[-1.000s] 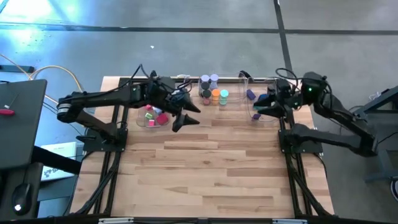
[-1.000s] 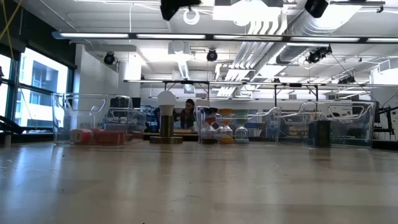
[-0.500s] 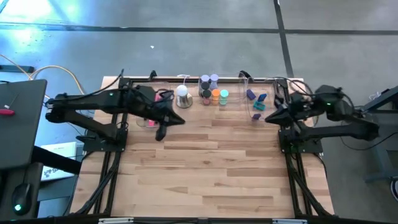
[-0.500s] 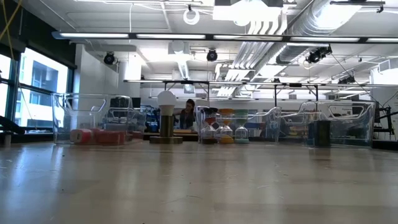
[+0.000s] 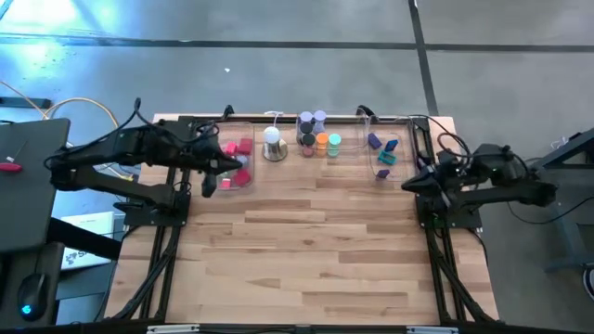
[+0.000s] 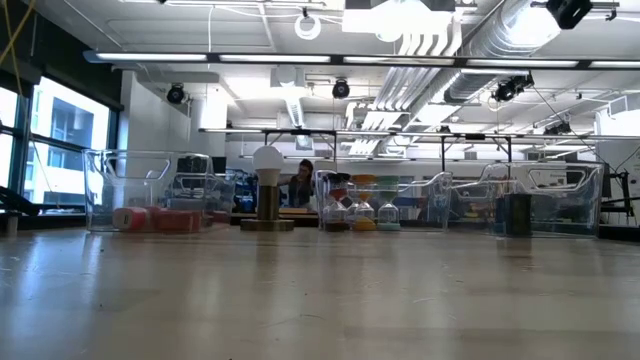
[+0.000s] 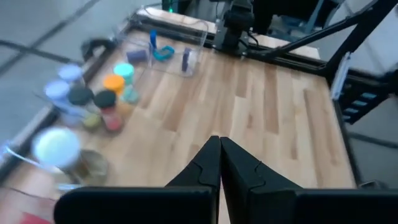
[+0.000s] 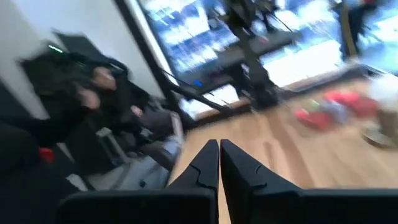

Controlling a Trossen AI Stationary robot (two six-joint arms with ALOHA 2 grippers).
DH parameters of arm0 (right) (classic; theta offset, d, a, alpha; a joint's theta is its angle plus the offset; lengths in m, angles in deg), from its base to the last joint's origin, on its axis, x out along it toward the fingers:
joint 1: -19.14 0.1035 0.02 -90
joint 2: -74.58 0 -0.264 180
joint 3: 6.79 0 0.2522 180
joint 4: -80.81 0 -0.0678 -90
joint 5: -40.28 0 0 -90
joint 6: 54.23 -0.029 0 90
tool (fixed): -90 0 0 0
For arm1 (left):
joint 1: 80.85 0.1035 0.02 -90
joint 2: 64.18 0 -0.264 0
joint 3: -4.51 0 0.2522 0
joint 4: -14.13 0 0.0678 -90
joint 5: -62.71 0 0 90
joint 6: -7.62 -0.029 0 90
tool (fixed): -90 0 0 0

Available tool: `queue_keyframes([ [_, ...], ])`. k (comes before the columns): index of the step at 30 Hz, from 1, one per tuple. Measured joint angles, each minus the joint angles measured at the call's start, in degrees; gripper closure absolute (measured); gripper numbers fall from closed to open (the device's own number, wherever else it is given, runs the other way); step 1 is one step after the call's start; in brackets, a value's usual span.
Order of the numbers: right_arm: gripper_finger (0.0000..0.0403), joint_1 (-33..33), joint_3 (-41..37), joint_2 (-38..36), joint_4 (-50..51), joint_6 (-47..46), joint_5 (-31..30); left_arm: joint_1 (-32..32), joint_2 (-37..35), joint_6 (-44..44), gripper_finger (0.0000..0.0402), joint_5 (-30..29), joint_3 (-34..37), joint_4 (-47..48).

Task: Pick & Place Office items
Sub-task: Return to Home Position

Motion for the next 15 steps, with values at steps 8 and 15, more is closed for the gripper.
queue_keyframes([
  [8, 0.0400, -0.08, -14.78, -5.89, -14.62, 0.42, 9.32, 0.00, -8.32, 8.80, 0.0401, 5.85, 20.07, -21.10],
  [15, 0.0400, -0.09, -22.29, -10.74, -14.87, -4.32, 13.60, 1.21, -10.84, 8.81, 0.0401, 8.30, 32.79, -40.87],
])
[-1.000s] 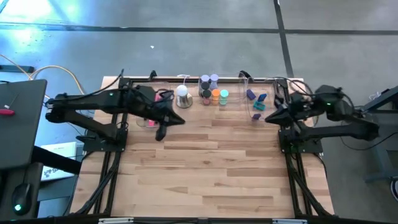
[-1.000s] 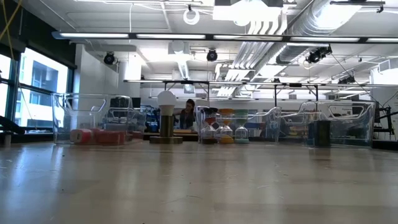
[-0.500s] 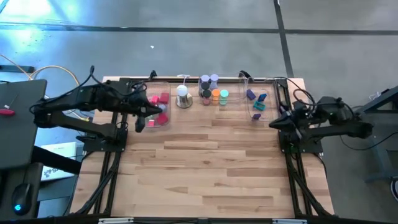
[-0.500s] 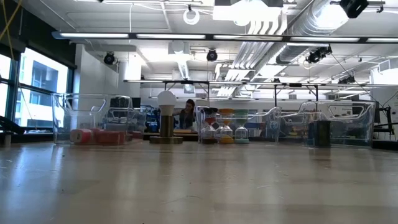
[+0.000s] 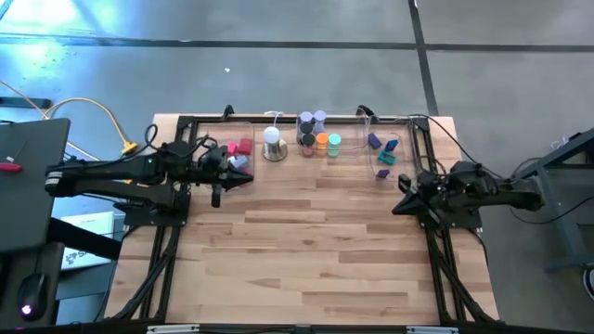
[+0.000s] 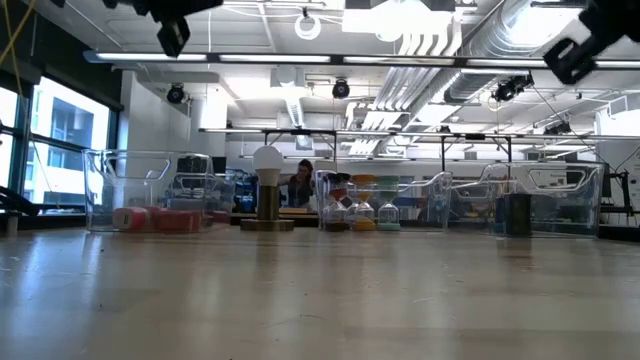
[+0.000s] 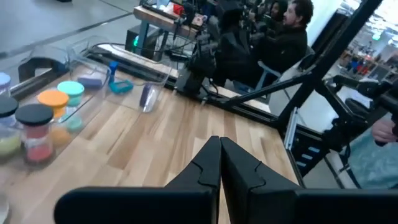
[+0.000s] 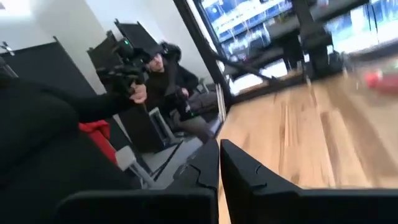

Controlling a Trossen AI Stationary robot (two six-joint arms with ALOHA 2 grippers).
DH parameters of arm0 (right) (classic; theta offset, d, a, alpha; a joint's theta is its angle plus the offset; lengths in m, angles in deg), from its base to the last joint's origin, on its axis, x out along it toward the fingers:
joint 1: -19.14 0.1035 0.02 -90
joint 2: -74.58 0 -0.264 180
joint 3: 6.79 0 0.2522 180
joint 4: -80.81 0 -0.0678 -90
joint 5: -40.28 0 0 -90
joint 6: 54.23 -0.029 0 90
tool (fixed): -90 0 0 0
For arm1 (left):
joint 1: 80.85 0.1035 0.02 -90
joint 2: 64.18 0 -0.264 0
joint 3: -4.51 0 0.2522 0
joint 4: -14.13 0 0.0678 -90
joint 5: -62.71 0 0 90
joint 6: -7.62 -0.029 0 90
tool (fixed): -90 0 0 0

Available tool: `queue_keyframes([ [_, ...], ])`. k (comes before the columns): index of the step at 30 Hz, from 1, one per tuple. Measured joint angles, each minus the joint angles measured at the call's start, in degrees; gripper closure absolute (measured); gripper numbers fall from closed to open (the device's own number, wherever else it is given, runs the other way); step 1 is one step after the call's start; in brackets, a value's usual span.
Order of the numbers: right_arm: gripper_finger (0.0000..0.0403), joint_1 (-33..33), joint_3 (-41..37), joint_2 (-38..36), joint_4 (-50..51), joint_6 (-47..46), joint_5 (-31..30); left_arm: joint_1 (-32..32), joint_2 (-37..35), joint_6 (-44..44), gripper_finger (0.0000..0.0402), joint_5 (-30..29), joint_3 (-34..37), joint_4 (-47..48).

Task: Pick & Place Office items
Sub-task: Return to Home Position

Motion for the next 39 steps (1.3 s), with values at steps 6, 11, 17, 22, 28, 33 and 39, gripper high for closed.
queue_keyframes([
  [6, 0.0400, 0.02, -5.79, -5.87, -0.07, -1.88, -2.40, 0.32, -0.64, 2.63, 0.0401, 0.25, 4.38, -2.18],
  [11, 0.0400, 0.01, -5.96, -4.78, -0.90, -1.67, -6.41, 0.34, -1.60, 3.52, 0.0401, 0.25, 8.13, -4.91],
  [17, 0.0400, 0.00, -6.08, -5.35, -1.07, 0.83, -7.21, 0.40, -3.26, 3.69, 0.0401, 0.62, 14.24, -14.98],
  [22, 0.0400, 0.00, -8.62, -5.40, -6.73, 2.53, -10.21, 1.20, -5.54, 5.63, 0.0401, 0.69, 18.60, -17.54],
  [28, 0.0400, 0.00, -15.12, -5.40, -14.87, -2.74, -9.65, 1.52, -6.71, 8.19, 0.0401, 2.50, 24.24, -24.16],
  [33, 0.0400, -0.01, -16.85, -5.20, -14.18, -4.70, -10.31, 1.56, -7.12, 9.20, 0.0401, 6.34, 28.30, -29.97],
  [39, 0.0400, -0.02, -16.87, -5.18, -14.12, -4.89, -11.49, 3.07, -13.74, 10.24, 0.0401, 10.57, 31.27, -30.04],
])
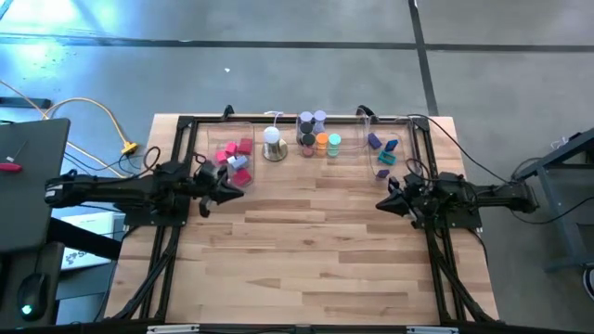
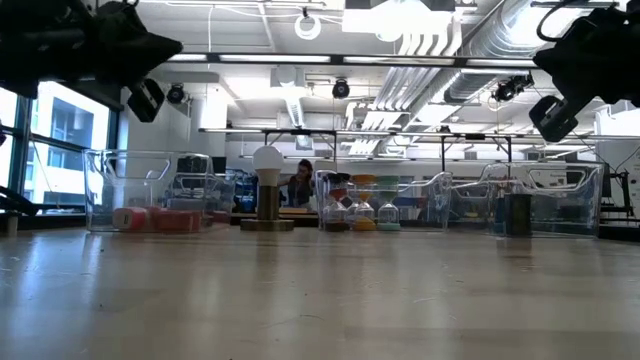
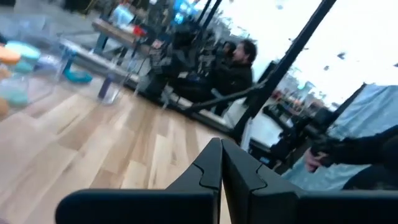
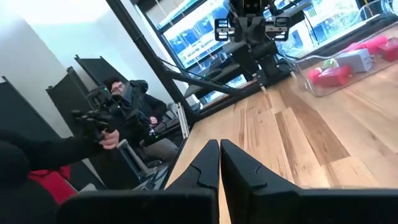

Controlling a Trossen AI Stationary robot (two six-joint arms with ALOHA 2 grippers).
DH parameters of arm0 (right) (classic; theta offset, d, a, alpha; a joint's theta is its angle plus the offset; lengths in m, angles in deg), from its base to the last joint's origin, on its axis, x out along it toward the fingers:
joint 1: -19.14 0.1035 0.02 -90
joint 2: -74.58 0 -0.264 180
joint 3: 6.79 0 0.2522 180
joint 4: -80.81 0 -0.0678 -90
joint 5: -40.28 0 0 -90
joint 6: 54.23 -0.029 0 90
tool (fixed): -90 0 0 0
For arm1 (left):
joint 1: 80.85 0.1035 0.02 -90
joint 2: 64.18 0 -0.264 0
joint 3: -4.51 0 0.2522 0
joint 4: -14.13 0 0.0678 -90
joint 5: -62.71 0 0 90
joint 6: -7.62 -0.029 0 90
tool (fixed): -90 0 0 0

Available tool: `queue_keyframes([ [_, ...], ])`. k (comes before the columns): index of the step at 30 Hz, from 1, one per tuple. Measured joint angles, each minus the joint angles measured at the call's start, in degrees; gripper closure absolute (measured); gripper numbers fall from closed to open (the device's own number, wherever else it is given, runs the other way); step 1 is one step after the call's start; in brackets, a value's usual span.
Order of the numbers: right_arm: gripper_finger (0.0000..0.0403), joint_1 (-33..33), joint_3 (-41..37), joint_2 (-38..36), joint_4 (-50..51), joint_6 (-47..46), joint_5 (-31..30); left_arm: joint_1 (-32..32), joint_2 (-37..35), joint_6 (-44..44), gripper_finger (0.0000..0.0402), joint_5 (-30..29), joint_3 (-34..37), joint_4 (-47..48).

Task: Pick & Place Office items
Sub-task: Return to Home Position

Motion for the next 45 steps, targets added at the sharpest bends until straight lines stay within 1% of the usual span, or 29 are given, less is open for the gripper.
queue_keyframes([
  [3, 0.0400, 0.00, 0.00, 0.00, 0.24, -0.01, -0.77, 0.66, -4.88, 0.39, 0.0401, 1.67, 1.32, -0.01],
  [8, 0.0400, -0.02, -0.02, 0.00, 0.82, -0.01, -4.10, 1.19, -11.32, 1.56, 0.0401, 1.56, 4.03, 3.56],
  [12, 0.0400, 0.00, -0.04, 0.00, 0.96, -0.03, -4.14, 1.31, -14.12, 2.31, 0.0401, 1.52, 5.50, 5.67],
  [16, 0.0400, 0.00, -0.04, 0.00, 0.98, -0.08, -4.16, 1.31, -15.90, 2.10, 0.0401, 2.36, 5.54, 10.68],
  [21, 0.0400, 0.00, -0.07, 0.05, 1.43, -2.14, -4.23, 1.48, -19.11, 1.83, 0.0401, 5.57, 5.61, 15.35],
  [24, 0.0400, 0.00, -0.07, 0.22, 1.53, -2.59, -4.27, 2.00, -22.13, 1.86, 0.0401, 6.07, 5.64, 17.69],
  [26, 0.0400, 0.00, -0.07, 0.33, 1.57, -2.57, -4.27, 2.46, -24.03, 1.14, 0.0401, 4.63, 5.65, 18.81],
  [29, 0.0400, 0.00, -0.07, 0.87, 1.67, -2.57, -4.24, 3.10, -25.93, -0.37, 0.0401, -0.51, 5.69, 22.08],
  [32, 0.0400, 0.00, -0.09, 1.63, 1.71, -2.56, -4.28, 3.34, -25.92, -0.62, 0.0401, -6.08, 5.73, 24.44],
  [34, 0.0400, 0.00, -0.09, 2.43, 1.83, -2.56, -4.56, 3.26, -25.53, -0.63, 0.0401, -7.91, 5.76, 24.94],
  [42, 0.0400, 0.00, -0.11, 5.31, 1.95, -2.41, -4.10, 3.13, -25.26, -5.81, 0.0401, -8.00, 5.78, 24.95],
  [45, 0.0400, 0.00, -0.11, 5.89, 1.94, -2.41, -4.09, 3.13, -25.28, -9.30, 0.0401, -8.00, 5.78, 24.93],
])
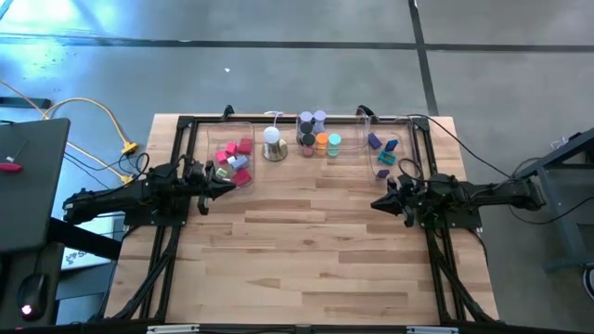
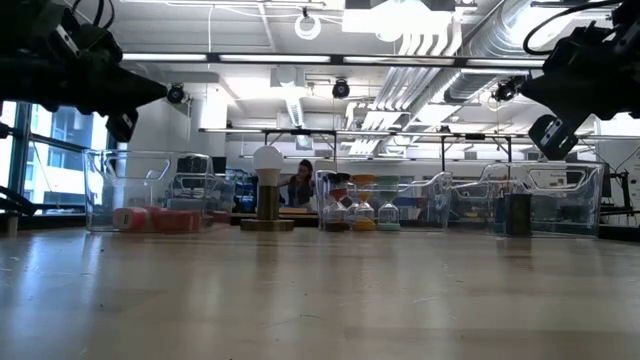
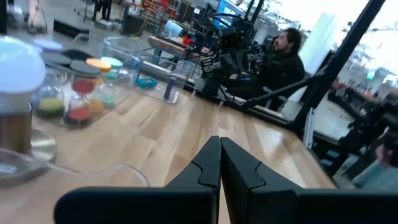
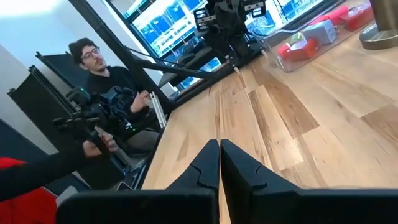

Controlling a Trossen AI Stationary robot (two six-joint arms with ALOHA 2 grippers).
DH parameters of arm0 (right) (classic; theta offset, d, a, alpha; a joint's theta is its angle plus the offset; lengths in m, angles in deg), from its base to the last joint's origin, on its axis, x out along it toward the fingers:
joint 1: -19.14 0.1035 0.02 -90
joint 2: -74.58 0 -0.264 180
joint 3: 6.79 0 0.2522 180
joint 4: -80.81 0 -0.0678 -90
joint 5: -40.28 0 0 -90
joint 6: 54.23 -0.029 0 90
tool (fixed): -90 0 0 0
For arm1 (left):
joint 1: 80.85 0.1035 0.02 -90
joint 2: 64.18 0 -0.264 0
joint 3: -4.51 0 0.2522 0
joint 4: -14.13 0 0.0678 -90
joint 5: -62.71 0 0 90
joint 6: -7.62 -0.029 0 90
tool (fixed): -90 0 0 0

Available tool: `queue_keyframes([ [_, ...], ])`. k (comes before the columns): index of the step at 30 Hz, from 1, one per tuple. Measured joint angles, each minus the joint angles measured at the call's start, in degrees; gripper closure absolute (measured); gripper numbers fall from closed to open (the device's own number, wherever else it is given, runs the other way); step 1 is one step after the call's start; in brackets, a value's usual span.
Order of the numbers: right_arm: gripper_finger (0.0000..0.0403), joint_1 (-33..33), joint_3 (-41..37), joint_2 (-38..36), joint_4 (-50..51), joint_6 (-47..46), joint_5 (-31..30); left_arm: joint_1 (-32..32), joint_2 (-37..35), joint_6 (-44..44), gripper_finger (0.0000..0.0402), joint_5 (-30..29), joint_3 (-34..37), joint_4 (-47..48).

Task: Pick & Place Office items
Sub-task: Return to Home Position

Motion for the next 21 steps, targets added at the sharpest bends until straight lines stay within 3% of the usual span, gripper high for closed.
queue_keyframes([
  [5, 0.0400, 0.00, 0.00, 0.34, 0.00, 0.01, 0.00, 0.00, 0.00, -5.46, 0.0401, 0.02, 0.00, -0.24],
  [21, 0.0400, 0.00, -0.04, 0.34, 0.01, 0.02, 0.01, 0.00, 0.00, -5.05, 0.0401, 0.15, 0.02, -1.54],
])
